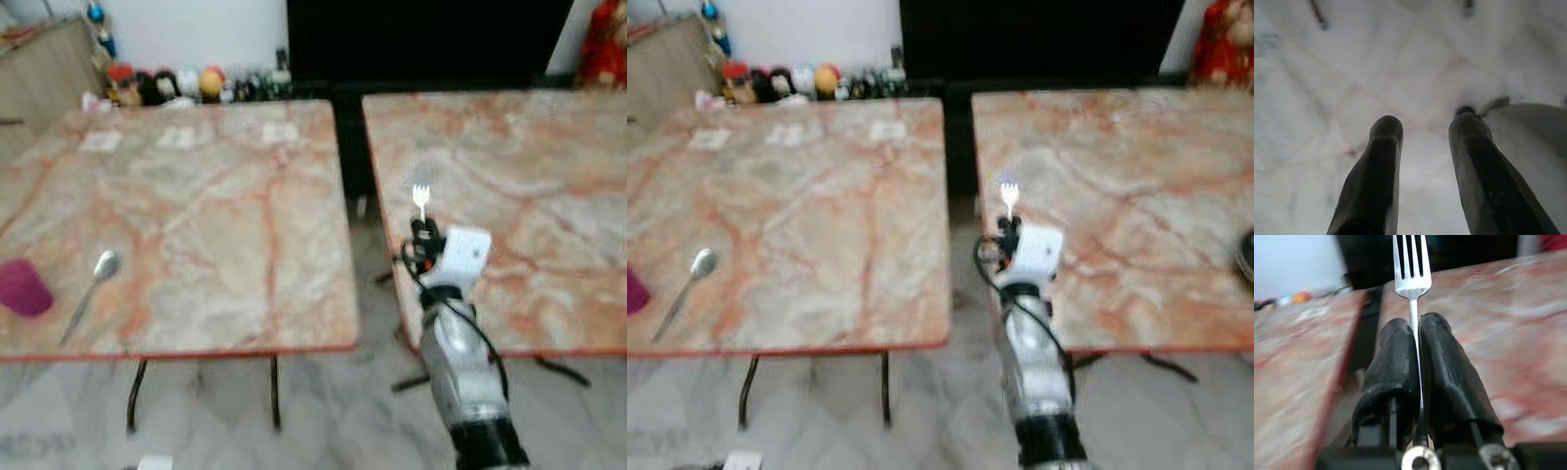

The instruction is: Setting the table

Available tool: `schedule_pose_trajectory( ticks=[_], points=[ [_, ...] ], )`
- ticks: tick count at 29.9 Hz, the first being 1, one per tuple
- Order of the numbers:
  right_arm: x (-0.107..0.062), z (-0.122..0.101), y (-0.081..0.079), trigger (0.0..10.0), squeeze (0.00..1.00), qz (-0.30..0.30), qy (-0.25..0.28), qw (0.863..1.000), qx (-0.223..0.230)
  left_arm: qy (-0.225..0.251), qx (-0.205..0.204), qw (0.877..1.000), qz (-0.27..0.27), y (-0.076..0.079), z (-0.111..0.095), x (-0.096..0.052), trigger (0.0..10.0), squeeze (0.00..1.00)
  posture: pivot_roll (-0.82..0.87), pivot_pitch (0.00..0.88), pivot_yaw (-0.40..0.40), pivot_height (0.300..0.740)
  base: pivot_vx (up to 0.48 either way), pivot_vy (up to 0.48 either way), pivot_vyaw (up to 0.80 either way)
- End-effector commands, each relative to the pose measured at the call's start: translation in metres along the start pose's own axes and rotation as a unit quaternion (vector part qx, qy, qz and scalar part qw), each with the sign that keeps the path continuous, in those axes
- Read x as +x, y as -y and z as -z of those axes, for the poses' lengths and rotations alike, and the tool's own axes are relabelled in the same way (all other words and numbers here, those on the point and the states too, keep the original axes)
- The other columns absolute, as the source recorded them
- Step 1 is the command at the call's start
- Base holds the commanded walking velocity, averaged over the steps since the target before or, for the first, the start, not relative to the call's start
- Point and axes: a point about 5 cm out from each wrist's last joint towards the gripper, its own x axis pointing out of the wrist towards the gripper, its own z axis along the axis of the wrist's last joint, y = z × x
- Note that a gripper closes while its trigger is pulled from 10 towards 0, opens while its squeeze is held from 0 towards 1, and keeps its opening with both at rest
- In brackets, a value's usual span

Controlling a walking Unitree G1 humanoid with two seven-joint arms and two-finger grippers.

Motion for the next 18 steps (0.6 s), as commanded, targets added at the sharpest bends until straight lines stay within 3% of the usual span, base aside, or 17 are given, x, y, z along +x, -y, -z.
schedule_pose_trajectory(
  ticks=[1, 18],
  points=[
    [0.0016, -0.0028, -0.0128, 10.0, 0.0, -0.017, 0.004, 1.0, 0.007, -0.006, -0.001, 1.0, -0.008, -0.0075, 0.0022, -0.001, 10.0, 0.0, -0.12, 0.0, 0.041, 0.74, 0.0, -0.45, 0.0],
    [0.0026, -0.0029, -0.0081, 10.0, 0.0, -0.004, 0.003, 1.0, 0.001, -0.014, 0.0, 1.0, -0.004, -0.0023, 0.0085, -0.002, 10.0, 0.0, -0.12, 0.0, 0.042, 0.74, 0.0, -0.447, 0.0]
  ],
)
